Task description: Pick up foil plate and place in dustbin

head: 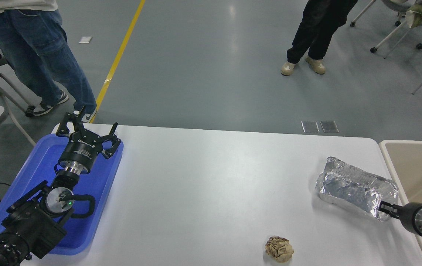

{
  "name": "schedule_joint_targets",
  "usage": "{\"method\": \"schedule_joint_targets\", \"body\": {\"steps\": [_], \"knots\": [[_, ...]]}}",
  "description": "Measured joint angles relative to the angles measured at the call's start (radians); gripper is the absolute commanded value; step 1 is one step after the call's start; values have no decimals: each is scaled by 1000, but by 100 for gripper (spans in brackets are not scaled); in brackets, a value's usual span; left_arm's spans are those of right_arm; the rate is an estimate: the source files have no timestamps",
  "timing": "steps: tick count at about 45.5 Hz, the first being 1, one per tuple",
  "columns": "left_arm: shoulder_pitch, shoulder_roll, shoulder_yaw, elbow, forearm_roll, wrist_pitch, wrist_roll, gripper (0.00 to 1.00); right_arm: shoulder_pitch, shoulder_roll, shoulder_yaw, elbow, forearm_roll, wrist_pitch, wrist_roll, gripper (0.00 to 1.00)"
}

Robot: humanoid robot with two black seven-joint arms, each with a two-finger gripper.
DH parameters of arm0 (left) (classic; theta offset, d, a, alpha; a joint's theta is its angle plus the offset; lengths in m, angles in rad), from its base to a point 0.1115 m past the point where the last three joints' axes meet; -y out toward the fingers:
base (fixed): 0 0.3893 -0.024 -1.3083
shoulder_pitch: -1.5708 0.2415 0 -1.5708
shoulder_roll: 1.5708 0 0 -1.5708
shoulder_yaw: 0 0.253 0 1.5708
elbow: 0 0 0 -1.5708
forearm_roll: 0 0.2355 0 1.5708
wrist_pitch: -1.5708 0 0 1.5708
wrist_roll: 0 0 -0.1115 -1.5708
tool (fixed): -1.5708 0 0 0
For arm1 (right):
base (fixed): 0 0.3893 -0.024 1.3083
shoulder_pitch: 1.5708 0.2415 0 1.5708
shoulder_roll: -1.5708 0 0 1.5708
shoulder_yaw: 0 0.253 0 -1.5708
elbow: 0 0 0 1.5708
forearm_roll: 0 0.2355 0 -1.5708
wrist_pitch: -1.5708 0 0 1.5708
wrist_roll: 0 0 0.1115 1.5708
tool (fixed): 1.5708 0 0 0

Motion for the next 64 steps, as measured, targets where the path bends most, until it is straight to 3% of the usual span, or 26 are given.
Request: {"method": "schedule_joint_targets", "body": {"steps": [26,36,50,64], "knots": [[0,0,0,0,0,0,0,100,-16,16,-1,0,6,-24,49,0],[0,0,-1,0,0,0,0,100,60,-30,-33,21,11,0,56,0],[0,0,0,0,-1,0,0,100,337,-147,-164,115,3,162,58,0],[0,0,0,0,0,0,0,100,711,-194,-353,214,-10,381,59,0]]}}
